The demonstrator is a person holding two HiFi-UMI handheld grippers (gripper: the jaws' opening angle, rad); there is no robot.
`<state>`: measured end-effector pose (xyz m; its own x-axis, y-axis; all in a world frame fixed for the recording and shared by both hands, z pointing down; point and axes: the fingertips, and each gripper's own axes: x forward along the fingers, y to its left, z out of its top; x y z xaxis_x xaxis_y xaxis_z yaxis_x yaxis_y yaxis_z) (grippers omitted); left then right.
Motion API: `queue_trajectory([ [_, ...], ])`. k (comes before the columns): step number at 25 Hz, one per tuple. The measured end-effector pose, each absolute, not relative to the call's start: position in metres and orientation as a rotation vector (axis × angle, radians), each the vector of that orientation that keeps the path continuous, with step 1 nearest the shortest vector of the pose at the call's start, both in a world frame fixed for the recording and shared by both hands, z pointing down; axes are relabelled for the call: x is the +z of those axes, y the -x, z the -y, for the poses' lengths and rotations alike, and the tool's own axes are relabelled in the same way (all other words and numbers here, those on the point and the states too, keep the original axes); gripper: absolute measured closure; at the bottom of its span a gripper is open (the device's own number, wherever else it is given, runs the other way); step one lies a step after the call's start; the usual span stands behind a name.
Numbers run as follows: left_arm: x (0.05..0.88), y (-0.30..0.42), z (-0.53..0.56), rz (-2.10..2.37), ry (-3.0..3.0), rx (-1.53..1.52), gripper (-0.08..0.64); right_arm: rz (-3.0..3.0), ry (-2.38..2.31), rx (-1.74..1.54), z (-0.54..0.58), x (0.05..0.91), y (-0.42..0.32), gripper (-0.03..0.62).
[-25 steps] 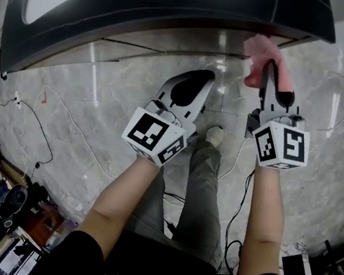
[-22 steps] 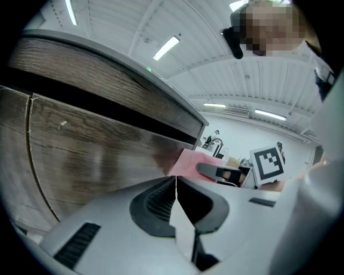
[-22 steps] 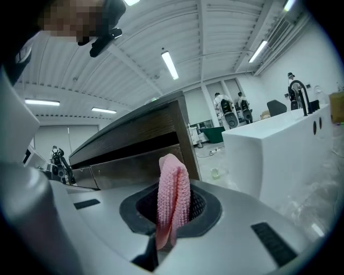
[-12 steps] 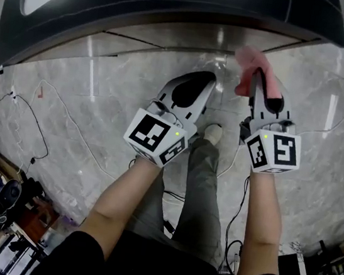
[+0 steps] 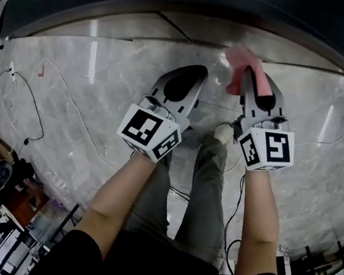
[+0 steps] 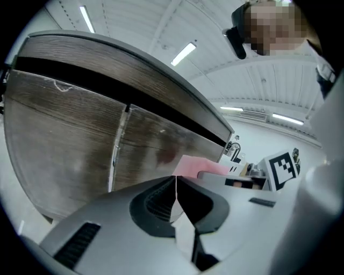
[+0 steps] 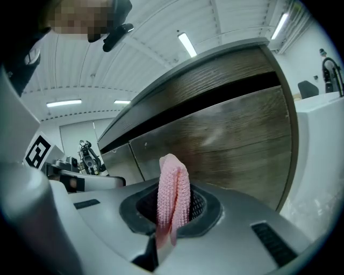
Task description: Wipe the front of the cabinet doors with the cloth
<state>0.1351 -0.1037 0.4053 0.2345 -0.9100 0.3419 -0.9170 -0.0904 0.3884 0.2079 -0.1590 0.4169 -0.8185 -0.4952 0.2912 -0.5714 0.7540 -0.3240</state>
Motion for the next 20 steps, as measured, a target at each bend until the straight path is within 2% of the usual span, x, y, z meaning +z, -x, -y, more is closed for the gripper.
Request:
queue_trajectory([
  [10, 0.418, -0.058, 0.066, 1.751, -1.896, -0.015, 0.546, 2.765, -0.668, 0.565, 0.126, 0.431, -0.117, 0.548],
  [20, 0.43, -0.014, 0.055, 1.761, -1.878, 0.005, 0.546, 2.734, -0.688, 0.569, 0.129, 0.452, -0.076, 0.548],
])
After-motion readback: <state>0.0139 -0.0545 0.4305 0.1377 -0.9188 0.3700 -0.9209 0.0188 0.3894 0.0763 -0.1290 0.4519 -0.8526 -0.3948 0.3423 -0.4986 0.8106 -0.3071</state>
